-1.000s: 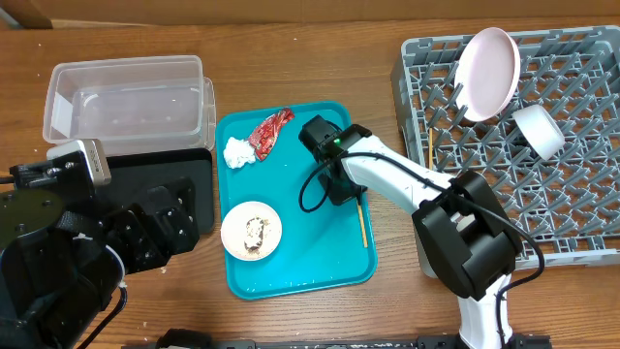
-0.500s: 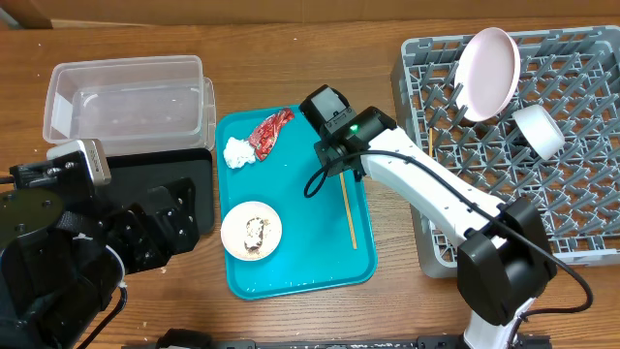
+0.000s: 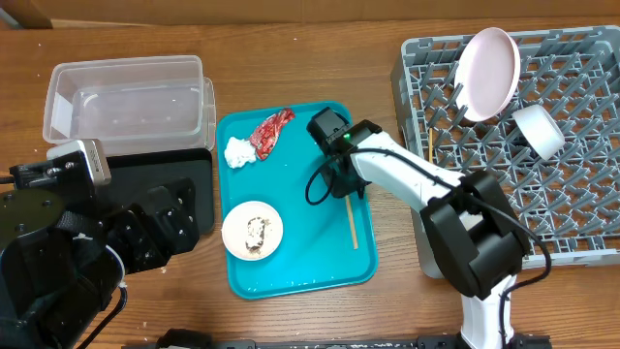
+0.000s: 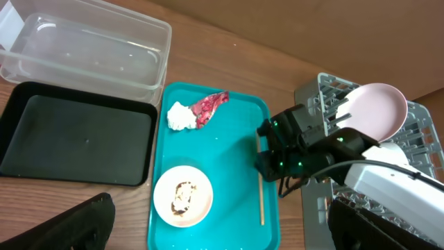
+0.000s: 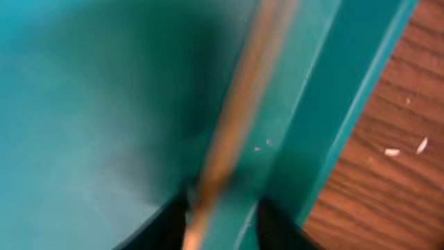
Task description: Sort waste into correct bins and load items into the dishwasher
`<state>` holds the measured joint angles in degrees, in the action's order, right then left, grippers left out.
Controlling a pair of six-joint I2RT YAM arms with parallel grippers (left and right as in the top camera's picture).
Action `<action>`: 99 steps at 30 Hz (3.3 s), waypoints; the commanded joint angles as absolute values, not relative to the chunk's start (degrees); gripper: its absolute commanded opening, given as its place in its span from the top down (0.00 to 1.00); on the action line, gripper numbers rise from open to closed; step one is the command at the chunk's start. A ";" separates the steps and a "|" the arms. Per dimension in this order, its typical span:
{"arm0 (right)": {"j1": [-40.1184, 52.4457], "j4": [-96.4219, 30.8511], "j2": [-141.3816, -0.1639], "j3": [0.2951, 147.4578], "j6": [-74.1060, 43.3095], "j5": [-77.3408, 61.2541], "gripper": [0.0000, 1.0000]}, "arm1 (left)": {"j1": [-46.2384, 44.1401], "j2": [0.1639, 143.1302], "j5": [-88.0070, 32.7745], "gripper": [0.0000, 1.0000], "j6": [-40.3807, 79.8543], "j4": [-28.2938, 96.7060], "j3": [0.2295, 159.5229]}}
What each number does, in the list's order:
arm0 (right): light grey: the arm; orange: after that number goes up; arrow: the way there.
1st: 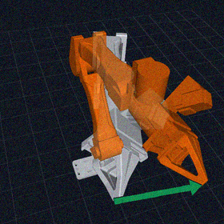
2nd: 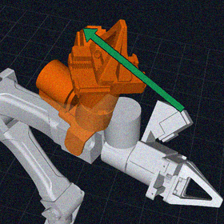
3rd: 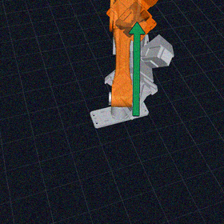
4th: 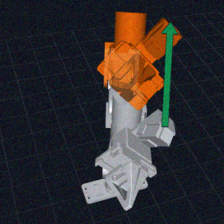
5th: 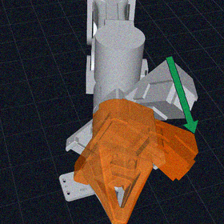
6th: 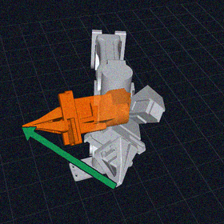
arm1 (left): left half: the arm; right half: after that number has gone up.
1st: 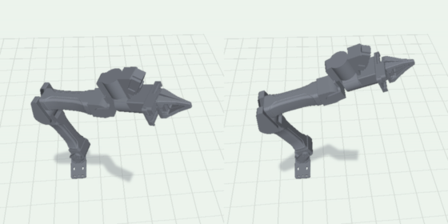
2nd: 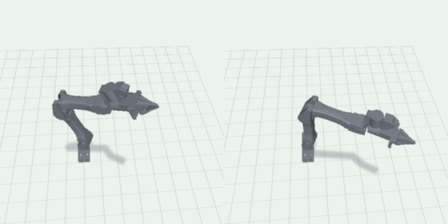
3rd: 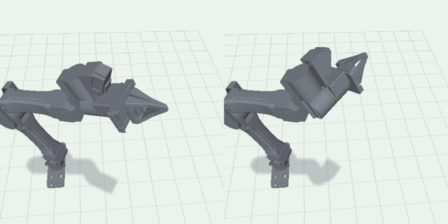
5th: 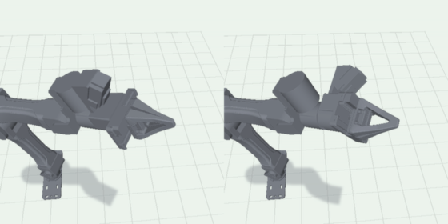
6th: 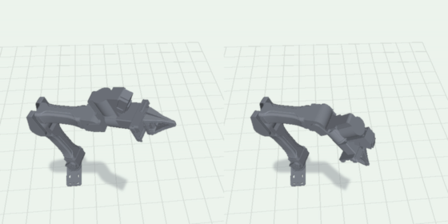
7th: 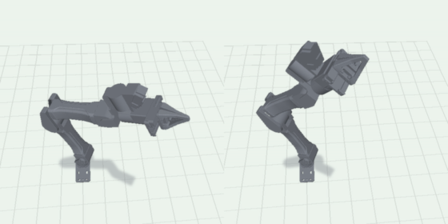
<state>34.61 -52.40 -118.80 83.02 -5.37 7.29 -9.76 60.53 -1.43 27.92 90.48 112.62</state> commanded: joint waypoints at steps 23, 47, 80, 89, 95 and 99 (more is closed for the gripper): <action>32.49 -54.15 -98.28 87.24 -8.58 10.70 0.96 | -9.67 60.69 -1.48 0.00 27.42 90.19 113.03; 12.93 -51.18 -98.41 85.97 4.54 8.91 0.59 | -9.67 60.69 -1.48 0.00 27.44 90.19 113.03; 36.10 -78.11 -67.18 95.48 -0.16 0.36 0.00 | -9.67 60.69 -1.48 0.00 27.44 90.19 113.03; 35.88 -58.54 -65.06 88.14 8.97 2.92 0.00 | -9.67 60.69 -1.48 0.00 27.44 90.19 113.03; 33.50 -39.77 -60.23 71.99 10.70 1.91 0.00 | -9.67 60.69 -1.48 0.00 27.44 90.19 113.03; 31.97 -31.75 -55.37 60.29 10.55 -2.66 0.00 | -9.67 60.69 -1.48 0.00 27.44 90.19 113.03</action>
